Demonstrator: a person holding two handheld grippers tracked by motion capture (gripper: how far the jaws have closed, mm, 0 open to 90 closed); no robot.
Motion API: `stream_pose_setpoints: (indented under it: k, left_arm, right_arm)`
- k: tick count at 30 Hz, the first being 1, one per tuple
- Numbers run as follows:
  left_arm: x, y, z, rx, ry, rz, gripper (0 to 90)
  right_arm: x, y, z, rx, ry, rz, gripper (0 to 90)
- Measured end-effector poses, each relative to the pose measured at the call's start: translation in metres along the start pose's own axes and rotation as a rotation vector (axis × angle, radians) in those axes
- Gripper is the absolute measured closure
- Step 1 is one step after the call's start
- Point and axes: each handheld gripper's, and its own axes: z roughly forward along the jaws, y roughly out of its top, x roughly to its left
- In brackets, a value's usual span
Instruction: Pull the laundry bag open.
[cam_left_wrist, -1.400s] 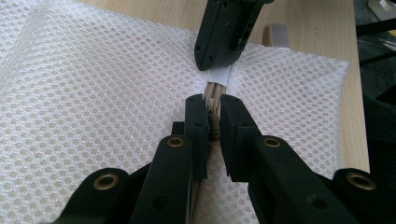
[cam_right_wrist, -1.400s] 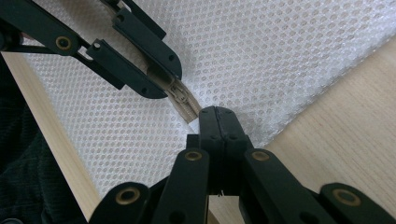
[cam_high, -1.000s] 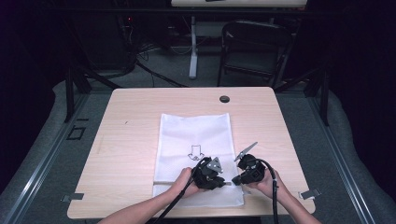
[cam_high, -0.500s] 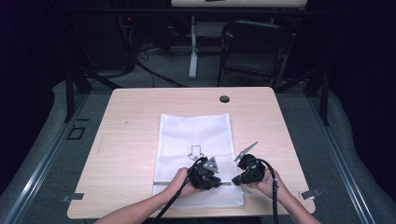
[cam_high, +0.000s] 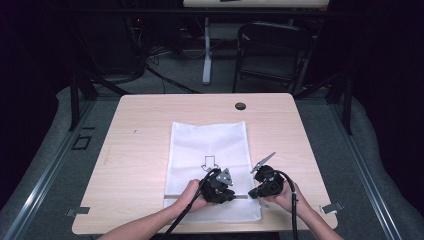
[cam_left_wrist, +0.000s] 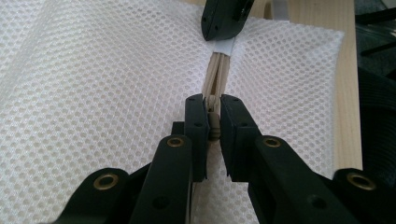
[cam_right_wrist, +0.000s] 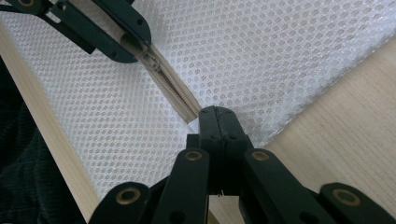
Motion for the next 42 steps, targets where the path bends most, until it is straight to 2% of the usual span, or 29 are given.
stream_pose_setpoints:
  k: [3, 4, 7, 8, 11, 17, 22, 42]
  left_arm:
    - [0.001, -0.001, -0.002, 0.009, 0.012, -0.008, 82.3]
    - [0.000, -0.001, -0.001, -0.007, 0.003, -0.007, 82.3]
    - [0.000, -0.001, -0.001, -0.001, 0.010, -0.004, 82.3]
    - [0.001, -0.002, -0.002, -0.002, 0.000, -0.006, 82.3]
    - [0.000, -0.002, -0.004, 0.012, 0.015, -0.006, 82.3]
    - [0.002, -0.006, -0.006, 0.000, 0.004, -0.016, 82.2]
    - [0.001, -0.005, -0.006, 0.005, 0.011, -0.006, 82.2]
    - [0.004, -0.019, -0.020, 0.011, 0.019, -0.012, 82.3]
  right_arm:
    - [0.000, 0.000, 0.000, -0.004, 0.001, 0.003, 90.0]
    - [0.000, 0.000, 0.000, -0.002, 0.002, -0.001, 90.0]
    - [0.000, 0.000, 0.000, -0.002, 0.002, -0.002, 90.0]
    - [0.000, 0.000, 0.000, -0.003, 0.003, -0.002, 90.0]
    - [0.000, 0.000, 0.000, -0.002, 0.003, -0.004, 90.0]
    - [0.000, 0.001, 0.000, -0.003, 0.008, 0.003, 90.0]
    - [0.000, 0.001, 0.000, 0.000, 0.005, 0.000, 90.0]
    - [-0.001, 0.001, 0.000, 0.000, 0.007, -0.001, 90.0]
